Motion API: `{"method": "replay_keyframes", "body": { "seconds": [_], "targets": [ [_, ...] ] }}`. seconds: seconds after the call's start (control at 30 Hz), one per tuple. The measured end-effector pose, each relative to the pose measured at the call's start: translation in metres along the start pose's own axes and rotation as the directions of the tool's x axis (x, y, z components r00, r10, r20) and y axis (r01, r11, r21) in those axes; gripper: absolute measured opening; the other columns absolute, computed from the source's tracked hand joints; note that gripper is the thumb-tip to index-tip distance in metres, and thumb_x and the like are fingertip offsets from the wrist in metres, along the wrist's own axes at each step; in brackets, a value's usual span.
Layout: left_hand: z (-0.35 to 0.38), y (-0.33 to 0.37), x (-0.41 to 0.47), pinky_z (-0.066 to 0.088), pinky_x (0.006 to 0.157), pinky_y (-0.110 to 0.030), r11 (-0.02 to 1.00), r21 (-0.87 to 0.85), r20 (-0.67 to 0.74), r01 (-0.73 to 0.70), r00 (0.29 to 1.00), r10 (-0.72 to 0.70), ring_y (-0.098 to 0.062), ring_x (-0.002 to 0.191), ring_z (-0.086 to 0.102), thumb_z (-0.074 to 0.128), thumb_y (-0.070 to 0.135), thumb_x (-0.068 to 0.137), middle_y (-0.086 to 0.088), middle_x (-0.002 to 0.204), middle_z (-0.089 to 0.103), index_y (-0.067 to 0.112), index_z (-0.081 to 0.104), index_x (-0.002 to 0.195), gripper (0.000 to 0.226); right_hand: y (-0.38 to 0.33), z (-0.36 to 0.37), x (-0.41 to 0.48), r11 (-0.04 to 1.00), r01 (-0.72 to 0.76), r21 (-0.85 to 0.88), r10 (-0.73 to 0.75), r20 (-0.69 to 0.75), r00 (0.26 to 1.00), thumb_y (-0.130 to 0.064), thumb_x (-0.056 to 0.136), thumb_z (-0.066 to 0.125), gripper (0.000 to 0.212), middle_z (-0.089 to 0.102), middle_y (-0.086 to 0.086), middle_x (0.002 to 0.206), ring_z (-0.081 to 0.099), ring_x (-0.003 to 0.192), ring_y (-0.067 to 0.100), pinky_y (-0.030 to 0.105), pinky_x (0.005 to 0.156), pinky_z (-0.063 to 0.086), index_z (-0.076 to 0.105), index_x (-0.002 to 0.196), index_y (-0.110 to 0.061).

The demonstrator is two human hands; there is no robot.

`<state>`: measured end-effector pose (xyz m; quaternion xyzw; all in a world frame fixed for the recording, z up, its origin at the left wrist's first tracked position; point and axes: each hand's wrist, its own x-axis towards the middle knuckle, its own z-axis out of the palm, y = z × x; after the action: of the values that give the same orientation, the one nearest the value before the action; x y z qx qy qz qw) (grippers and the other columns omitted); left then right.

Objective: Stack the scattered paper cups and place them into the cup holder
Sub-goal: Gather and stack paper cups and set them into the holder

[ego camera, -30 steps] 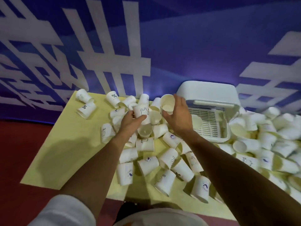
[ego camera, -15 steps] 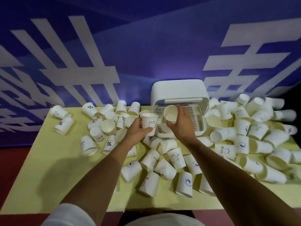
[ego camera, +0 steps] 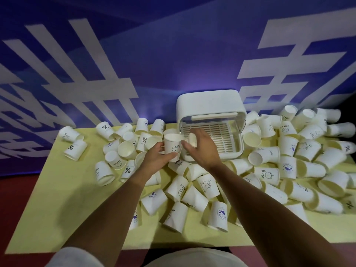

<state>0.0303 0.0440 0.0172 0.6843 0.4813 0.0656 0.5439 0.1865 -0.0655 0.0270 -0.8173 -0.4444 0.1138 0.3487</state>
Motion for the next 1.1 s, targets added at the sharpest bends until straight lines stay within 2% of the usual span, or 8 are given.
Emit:
{"method": "replay_keyframes", "body": {
  "seconds": [0.2,0.37,0.53,0.7,0.83,0.93,1.03,1.1],
  "targets": [
    [0.003,0.018,-0.004,0.05,0.088,-0.025,0.995,-0.031,0.098,-0.099,0.99,0.101,-0.007,0.105,0.063,0.081,0.034,0.08,0.008,0.116,0.067,0.029,0.055,0.134,0.06,-0.006,0.0,-0.001,0.994,-0.037,0.101,0.027,0.095,0.995,-0.073,0.077,0.062,0.073,0.065,-0.005,0.122,0.06,0.11,0.013,0.037,0.092,0.052,0.056,0.13,-0.023],
    [0.006,0.02,0.001,0.051,0.102,-0.041,0.997,-0.025,0.121,-0.075,0.99,0.078,-0.016,0.113,0.064,0.085,0.049,0.064,0.005,0.121,0.067,0.03,0.054,0.133,0.078,-0.006,-0.009,-0.001,0.992,-0.026,0.126,0.027,0.0,1.0,-0.055,0.079,0.073,0.066,0.061,-0.004,0.127,0.057,0.113,0.012,0.031,0.094,0.05,0.052,0.133,-0.025],
    [0.009,0.013,0.002,0.05,0.101,-0.04,1.0,0.002,0.091,-0.022,0.996,0.022,-0.017,0.111,0.063,0.084,0.035,0.076,0.004,0.124,0.064,0.021,0.051,0.134,0.068,0.001,-0.023,0.002,0.989,-0.028,0.143,0.046,-0.124,0.991,-0.049,0.08,0.075,0.07,0.056,-0.001,0.133,0.053,0.118,0.014,0.028,0.095,0.046,0.047,0.138,-0.022],
    [0.012,0.003,0.0,0.052,0.095,-0.035,0.999,0.034,0.075,-0.012,0.997,0.01,-0.017,0.11,0.062,0.082,0.032,0.079,0.003,0.122,0.062,0.019,0.054,0.13,0.06,0.007,-0.024,0.003,0.991,-0.039,0.131,0.057,-0.136,0.989,-0.036,0.081,0.08,0.069,0.055,0.003,0.132,0.052,0.117,0.016,0.02,0.088,0.036,0.046,0.138,-0.017],
    [0.01,-0.004,-0.002,0.052,0.09,-0.03,0.999,0.052,0.059,0.007,0.998,-0.01,-0.015,0.109,0.061,0.081,0.033,0.08,0.002,0.119,0.063,0.02,0.056,0.128,0.055,0.016,-0.012,0.003,0.994,-0.085,0.07,0.092,-0.102,0.991,-0.033,0.08,0.08,0.069,0.054,0.004,0.13,0.053,0.116,0.02,0.025,0.087,0.041,0.045,0.137,-0.018],
    [0.008,-0.008,-0.002,0.052,0.089,-0.028,0.997,0.064,0.045,0.032,0.998,-0.035,-0.015,0.11,0.061,0.079,0.036,0.081,0.003,0.12,0.063,0.021,0.056,0.129,0.055,0.025,0.001,0.001,0.991,-0.132,0.001,0.132,-0.064,0.989,-0.032,0.078,0.082,0.072,0.054,0.005,0.131,0.054,0.117,0.023,0.034,0.093,0.049,0.043,0.137,-0.019],
    [0.009,-0.01,-0.003,0.05,0.083,-0.024,0.998,0.053,0.048,0.035,0.998,-0.037,-0.015,0.109,0.061,0.078,0.033,0.083,0.002,0.121,0.062,0.021,0.055,0.129,0.053,0.032,0.008,0.0,0.981,-0.19,-0.041,0.189,-0.022,0.982,-0.031,0.075,0.083,0.077,0.052,0.006,0.133,0.051,0.121,0.025,0.041,0.1,0.049,0.041,0.139,-0.016],
    [0.01,-0.013,-0.003,0.051,0.085,-0.025,0.998,0.048,0.046,0.035,0.998,-0.037,-0.015,0.109,0.061,0.078,0.033,0.083,0.001,0.121,0.062,0.022,0.055,0.128,0.052,0.032,0.011,0.0,0.975,-0.218,-0.04,0.217,-0.006,0.976,-0.033,0.075,0.082,0.076,0.051,0.006,0.133,0.05,0.12,0.025,0.042,0.101,0.049,0.042,0.138,-0.016]
  ]
}}
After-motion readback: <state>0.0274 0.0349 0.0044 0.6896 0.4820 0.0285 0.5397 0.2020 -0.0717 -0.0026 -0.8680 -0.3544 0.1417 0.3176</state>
